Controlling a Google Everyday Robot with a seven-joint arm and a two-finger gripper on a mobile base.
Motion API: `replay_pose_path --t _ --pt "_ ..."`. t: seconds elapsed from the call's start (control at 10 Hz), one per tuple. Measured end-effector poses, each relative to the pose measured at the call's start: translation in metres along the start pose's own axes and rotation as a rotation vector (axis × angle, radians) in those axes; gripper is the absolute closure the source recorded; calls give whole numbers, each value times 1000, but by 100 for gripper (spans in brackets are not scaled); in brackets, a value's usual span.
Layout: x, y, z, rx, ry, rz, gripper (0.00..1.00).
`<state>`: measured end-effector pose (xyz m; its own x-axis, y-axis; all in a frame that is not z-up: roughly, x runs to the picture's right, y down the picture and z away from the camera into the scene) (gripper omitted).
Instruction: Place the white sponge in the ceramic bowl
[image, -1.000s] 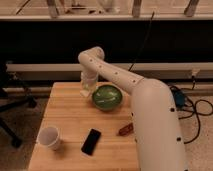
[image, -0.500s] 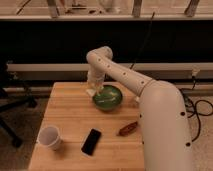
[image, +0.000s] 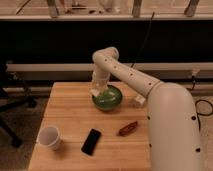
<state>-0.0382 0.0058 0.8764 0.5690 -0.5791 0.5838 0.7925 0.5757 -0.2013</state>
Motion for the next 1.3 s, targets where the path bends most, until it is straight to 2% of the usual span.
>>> replay_pose_path --t 1.3 --pt "17 15 -7 28 -5 42 100"
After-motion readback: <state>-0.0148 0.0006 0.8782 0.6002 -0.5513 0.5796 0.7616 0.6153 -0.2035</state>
